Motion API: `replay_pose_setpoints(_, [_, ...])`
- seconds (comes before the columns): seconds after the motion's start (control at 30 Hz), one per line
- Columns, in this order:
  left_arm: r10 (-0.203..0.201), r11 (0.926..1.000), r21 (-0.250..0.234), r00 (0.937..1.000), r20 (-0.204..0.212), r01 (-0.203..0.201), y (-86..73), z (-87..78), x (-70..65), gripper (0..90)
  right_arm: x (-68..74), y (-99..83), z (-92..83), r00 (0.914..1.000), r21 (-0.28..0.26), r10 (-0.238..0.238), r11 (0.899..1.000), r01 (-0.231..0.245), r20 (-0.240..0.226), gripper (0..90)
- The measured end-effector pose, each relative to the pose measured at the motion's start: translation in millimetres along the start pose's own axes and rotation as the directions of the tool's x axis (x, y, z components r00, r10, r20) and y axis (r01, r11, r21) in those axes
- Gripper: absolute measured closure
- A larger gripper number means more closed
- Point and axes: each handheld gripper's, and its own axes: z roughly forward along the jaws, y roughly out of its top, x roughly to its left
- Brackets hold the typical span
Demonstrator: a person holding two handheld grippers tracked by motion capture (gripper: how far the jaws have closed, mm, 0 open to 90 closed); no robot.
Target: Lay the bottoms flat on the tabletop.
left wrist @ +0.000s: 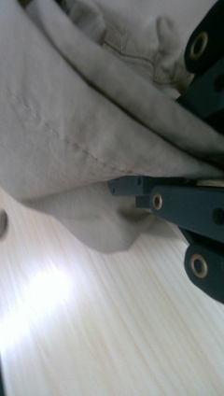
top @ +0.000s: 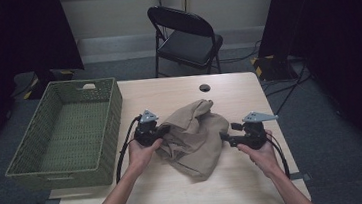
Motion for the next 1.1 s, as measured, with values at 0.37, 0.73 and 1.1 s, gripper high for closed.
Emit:
replay_pose_setpoints(0.37, [-0.061, 0.9957, 0.068, 0.9976, -0.032, 0.063, -30.2, 0.8, 26.9, 89.7, 4.2, -15.0, 35.5, 0.9964, 0.090, 0.067, 0.994, -0.062, -0.052, 73.3])
replay_pose_setpoints(0.73, [-0.008, 0.9968, 0.079, 0.9984, 0.057, 0.003, -23.3, 15.5, -3.2, 89.0, 7.5, 31.3, -1.3, 0.9936, -0.080, 0.025, 0.996, -0.034, -0.110, 90.0])
replay_pose_setpoints(1.1, [0.037, 0.9966, 0.071, 0.9960, 0.082, -0.042, -14.0, 17.3, -21.7, 87.7, 21.0, 68.9, -12.9, 0.9958, -0.134, -0.057, 0.990, 0.047, -0.071, 84.2])
